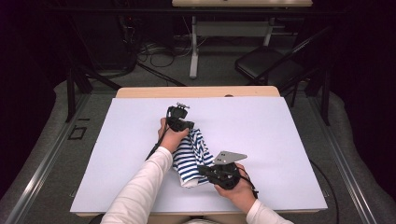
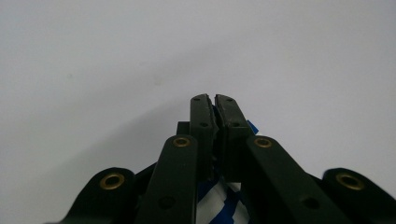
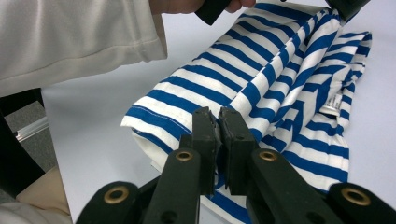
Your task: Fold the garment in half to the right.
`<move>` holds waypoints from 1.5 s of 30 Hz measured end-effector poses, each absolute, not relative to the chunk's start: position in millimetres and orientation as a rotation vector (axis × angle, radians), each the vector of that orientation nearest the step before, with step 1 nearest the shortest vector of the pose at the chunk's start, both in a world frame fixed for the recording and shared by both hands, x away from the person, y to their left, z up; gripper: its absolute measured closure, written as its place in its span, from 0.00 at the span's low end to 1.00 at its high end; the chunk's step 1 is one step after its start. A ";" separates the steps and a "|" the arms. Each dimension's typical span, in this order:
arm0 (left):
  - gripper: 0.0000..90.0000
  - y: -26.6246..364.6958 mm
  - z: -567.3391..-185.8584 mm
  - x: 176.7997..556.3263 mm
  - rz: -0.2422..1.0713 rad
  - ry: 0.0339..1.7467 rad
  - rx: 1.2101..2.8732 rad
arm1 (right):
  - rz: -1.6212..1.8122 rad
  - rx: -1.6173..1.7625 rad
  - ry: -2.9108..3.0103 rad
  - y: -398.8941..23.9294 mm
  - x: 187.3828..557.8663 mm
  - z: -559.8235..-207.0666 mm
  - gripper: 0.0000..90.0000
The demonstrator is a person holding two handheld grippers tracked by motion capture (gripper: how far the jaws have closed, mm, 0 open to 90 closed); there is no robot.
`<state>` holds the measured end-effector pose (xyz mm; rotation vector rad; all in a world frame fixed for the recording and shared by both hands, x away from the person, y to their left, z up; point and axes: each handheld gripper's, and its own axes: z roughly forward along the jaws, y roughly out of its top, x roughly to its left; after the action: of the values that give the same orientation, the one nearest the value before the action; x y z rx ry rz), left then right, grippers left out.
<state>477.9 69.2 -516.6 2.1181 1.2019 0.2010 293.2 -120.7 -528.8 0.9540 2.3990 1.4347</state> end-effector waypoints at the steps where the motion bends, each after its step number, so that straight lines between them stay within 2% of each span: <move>1: 0.96 68.6 -517.8 478.3 0.197 1.202 2.121 | 1.432 0.959 2.401 -121.4 293.5 -529.4 0.95; 23: 0.95 57.9 -532.5 482.8 0.189 1.227 2.147 | 1.374 1.025 2.410 -125.8 295.3 -539.4 0.95; 28: 0.88 59.4 -529.4 481.6 0.195 1.231 2.131 | 1.370 1.034 2.412 -126.5 296.0 -540.1 0.95; 31: 0.75 62.1 -525.9 480.5 0.188 1.236 2.109 | 1.371 1.040 2.410 -126.7 296.2 -540.5 0.95; 38: 0.59 72.9 -516.2 476.3 0.183 1.237 2.055 | 1.367 1.057 2.402 -127.8 297.2 -541.2 0.95; 45: 0.55 88.2 -510.5 471.0 0.194 1.245 2.029 | 1.361 1.072 2.391 -130.7 298.5 -540.8 0.95</move>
<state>471.0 88.2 -510.5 2.0292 1.2447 0.1938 298.5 -130.7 -540.8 1.0716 2.3915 1.3607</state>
